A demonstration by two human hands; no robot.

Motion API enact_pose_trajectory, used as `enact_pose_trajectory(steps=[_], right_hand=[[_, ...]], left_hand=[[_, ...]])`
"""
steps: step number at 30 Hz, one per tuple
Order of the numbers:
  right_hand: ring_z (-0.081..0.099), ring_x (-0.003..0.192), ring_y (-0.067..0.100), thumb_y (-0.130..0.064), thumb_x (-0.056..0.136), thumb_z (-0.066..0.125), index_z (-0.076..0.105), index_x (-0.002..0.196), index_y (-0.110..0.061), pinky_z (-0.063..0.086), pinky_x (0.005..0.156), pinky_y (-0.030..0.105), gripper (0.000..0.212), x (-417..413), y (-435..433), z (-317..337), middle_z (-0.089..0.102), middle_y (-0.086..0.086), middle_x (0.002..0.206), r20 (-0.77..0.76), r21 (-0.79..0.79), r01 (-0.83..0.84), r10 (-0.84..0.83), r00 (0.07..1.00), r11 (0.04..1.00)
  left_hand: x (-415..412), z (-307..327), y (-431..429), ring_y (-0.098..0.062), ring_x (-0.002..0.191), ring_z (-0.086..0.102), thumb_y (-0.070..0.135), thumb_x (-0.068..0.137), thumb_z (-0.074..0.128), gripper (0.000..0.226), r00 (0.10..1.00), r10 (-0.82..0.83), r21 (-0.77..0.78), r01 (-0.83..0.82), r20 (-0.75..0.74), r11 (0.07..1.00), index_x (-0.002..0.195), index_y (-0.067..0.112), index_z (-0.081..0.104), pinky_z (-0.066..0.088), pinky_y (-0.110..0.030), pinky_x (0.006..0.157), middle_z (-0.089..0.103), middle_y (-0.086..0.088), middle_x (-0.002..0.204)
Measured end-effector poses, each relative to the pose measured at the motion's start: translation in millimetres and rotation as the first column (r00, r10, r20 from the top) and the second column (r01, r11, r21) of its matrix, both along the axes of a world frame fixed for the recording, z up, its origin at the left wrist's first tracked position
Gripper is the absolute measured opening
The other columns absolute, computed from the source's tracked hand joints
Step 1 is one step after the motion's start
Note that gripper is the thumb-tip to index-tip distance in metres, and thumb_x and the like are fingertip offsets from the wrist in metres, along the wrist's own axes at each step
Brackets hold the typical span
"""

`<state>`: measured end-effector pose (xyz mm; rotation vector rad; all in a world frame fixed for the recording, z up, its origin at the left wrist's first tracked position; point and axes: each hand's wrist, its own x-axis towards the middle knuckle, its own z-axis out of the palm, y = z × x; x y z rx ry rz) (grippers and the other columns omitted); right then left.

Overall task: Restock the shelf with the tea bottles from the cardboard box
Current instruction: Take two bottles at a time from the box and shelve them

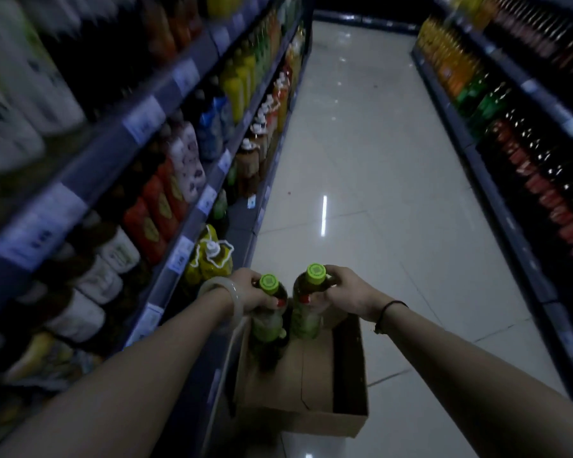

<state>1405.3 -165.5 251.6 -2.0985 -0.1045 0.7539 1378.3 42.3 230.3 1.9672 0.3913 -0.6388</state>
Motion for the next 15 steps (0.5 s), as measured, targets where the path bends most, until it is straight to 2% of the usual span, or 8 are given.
enact_pose_trajectory(steps=[2,3,4,8,9,12,13,15], right_hand=[[0.061,0.074,0.011,0.0,0.078,0.07,0.061,0.114,-0.006,0.051,0.059,0.011,0.038,2,7,66,0.066,0.001,0.088,0.003,0.019,-0.018,0.018,1.0,1.0],[0.055,0.069,0.007,-0.001,0.08,0.068,0.059,0.117,-0.008,0.044,0.05,0.008,0.038,4,10,96,0.064,-0.001,0.087,-0.001,0.023,-0.026,0.026,1.0,0.999],[0.054,0.07,0.007,-0.003,0.081,0.067,0.057,0.118,-0.011,0.042,0.049,0.009,0.039,5,13,125,0.064,0.001,0.091,-0.005,0.032,-0.03,0.031,1.0,0.999],[0.058,0.105,0.027,-0.012,0.082,0.068,0.054,0.111,-0.024,0.051,0.085,0.038,0.034,10,29,229,0.062,0.013,0.121,0.034,0.059,-0.021,0.019,0.999,0.998],[0.057,0.11,0.029,-0.013,0.082,0.068,0.054,0.11,-0.025,0.05,0.089,0.041,0.034,11,33,252,0.062,0.013,0.121,0.054,0.066,-0.019,0.016,0.998,0.998],[0.057,0.11,0.029,-0.016,0.082,0.068,0.055,0.113,-0.025,0.047,0.084,0.038,0.035,13,44,315,0.062,0.011,0.119,0.12,0.086,-0.041,0.031,0.992,0.995],[0.057,0.111,0.029,-0.017,0.082,0.068,0.055,0.115,-0.024,0.048,0.087,0.04,0.036,13,47,332,0.062,0.012,0.121,0.136,0.092,-0.049,0.037,0.99,0.995],[0.056,0.115,0.03,-0.019,0.082,0.069,0.053,0.117,-0.024,0.047,0.097,0.048,0.039,12,54,364,0.06,0.01,0.124,0.174,0.104,-0.056,0.037,0.984,0.993]], left_hand=[[1,64,5,-0.024,0.072,0.067,0.014,0.068,0.083,0.02,0.999,-0.005,0.032,0.004,0.041,0.999,0.084,0.008,0.071,0.058,-0.033,0.064,0.071,-0.011,0.079],[1,96,7,-0.022,0.069,0.065,0.015,0.068,0.082,0.019,0.998,-0.012,0.041,0.009,0.067,0.999,0.083,0.009,0.071,0.056,-0.032,0.06,0.07,-0.009,0.076],[2,127,10,-0.021,0.069,0.065,0.015,0.069,0.082,0.021,0.996,-0.014,0.04,0.011,0.091,0.999,0.087,0.007,0.072,0.056,-0.031,0.061,0.069,-0.008,0.076],[2,243,21,-0.01,0.064,0.058,0.009,0.077,0.075,0.022,0.988,-0.003,0.008,0.002,0.157,1.0,0.097,0.002,0.071,0.043,-0.009,0.043,0.063,0.001,0.07],[1,268,24,-0.013,0.069,0.06,0.01,0.078,0.075,0.019,0.984,-0.003,0.01,0.001,0.179,1.0,0.095,0.005,0.071,0.045,-0.011,0.048,0.064,0.001,0.072],[-1,332,35,-0.02,0.09,0.064,0.015,0.076,0.076,0.009,0.966,0.013,0.031,-0.022,0.259,0.999,0.082,0.014,0.07,0.051,-0.028,0.076,0.067,0.0,0.083],[-3,350,39,-0.021,0.092,0.064,0.017,0.076,0.077,0.009,0.96,0.021,0.034,-0.032,0.278,0.999,0.081,0.015,0.07,0.051,-0.031,0.079,0.068,0.001,0.083],[-9,384,43,-0.019,0.083,0.065,0.016,0.077,0.076,0.011,0.945,0.049,0.021,-0.059,0.324,0.998,0.082,0.012,0.069,0.051,-0.028,0.07,0.066,0.002,0.078]])
